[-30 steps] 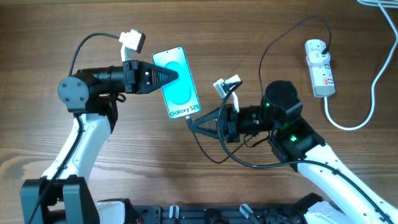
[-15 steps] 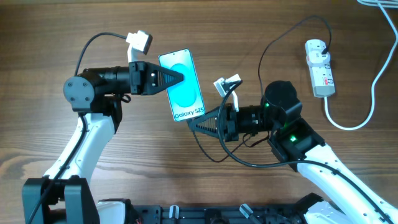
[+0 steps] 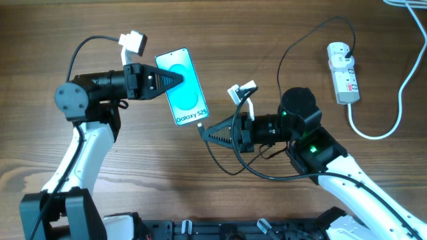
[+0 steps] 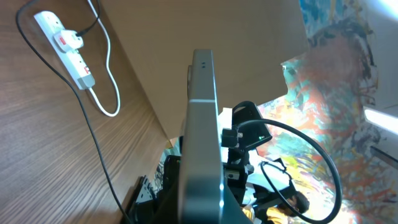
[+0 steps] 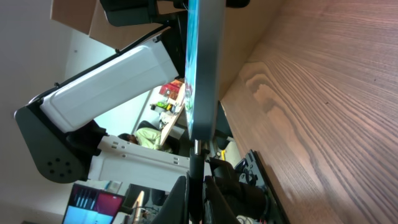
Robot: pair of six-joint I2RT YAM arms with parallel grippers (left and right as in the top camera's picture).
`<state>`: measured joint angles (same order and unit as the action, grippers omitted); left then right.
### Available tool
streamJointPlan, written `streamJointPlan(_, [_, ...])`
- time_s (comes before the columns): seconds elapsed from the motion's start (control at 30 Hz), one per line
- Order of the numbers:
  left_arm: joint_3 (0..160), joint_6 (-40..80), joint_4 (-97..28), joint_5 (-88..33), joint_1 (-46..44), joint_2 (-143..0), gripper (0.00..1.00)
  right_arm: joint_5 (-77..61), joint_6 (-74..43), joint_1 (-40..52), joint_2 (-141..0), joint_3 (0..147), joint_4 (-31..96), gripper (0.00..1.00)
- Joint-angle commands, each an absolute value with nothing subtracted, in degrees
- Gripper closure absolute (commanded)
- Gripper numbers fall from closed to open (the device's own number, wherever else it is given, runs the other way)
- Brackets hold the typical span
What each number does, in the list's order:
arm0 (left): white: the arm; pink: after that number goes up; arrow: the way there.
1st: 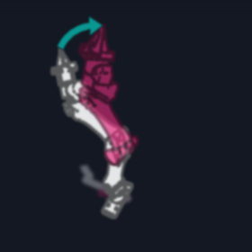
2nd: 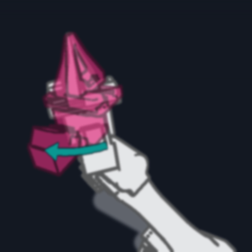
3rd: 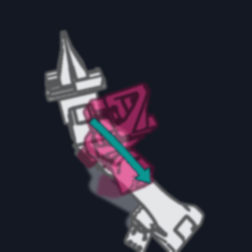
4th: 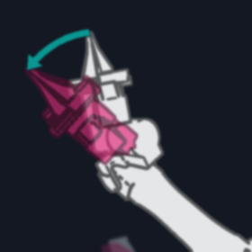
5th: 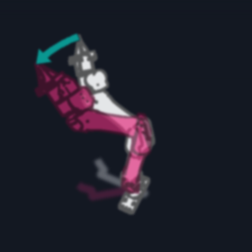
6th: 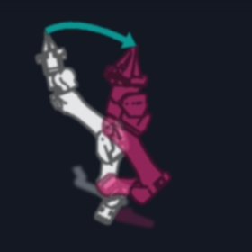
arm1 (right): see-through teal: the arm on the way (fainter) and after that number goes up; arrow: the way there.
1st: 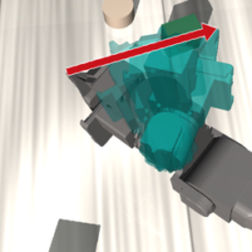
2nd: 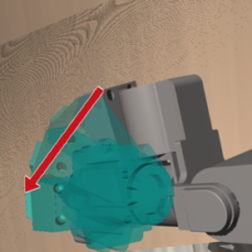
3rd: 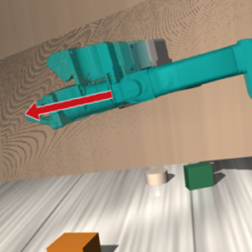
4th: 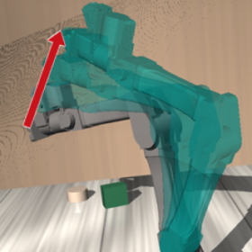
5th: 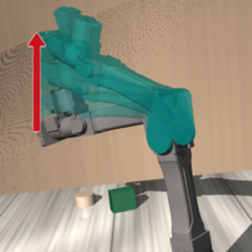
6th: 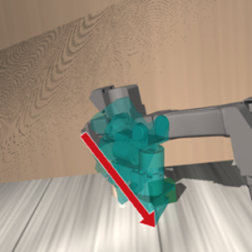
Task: Plug charger to phone and switch on socket
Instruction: 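Align the connector under the phone's bottom port with the right gripper, then push the connector up into the phone port with the right gripper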
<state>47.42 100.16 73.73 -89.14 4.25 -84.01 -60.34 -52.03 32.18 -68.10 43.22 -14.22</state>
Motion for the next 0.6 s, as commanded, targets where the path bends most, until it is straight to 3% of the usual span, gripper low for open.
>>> streamJointPlan(0.0, [47.99, 99.44, 74.19, -89.76, 3.86, -83.26, 0.96, -60.14, -51.64, 32.47, -68.05, 43.86, -14.55, 0.95])
streamJointPlan(0.57, [47.99, 99.44, 74.19, -89.36, 3.86, -83.26, 0.96, -54.57, -52.71, 34.87, -68.05, 43.86, -15.86, 0.95])
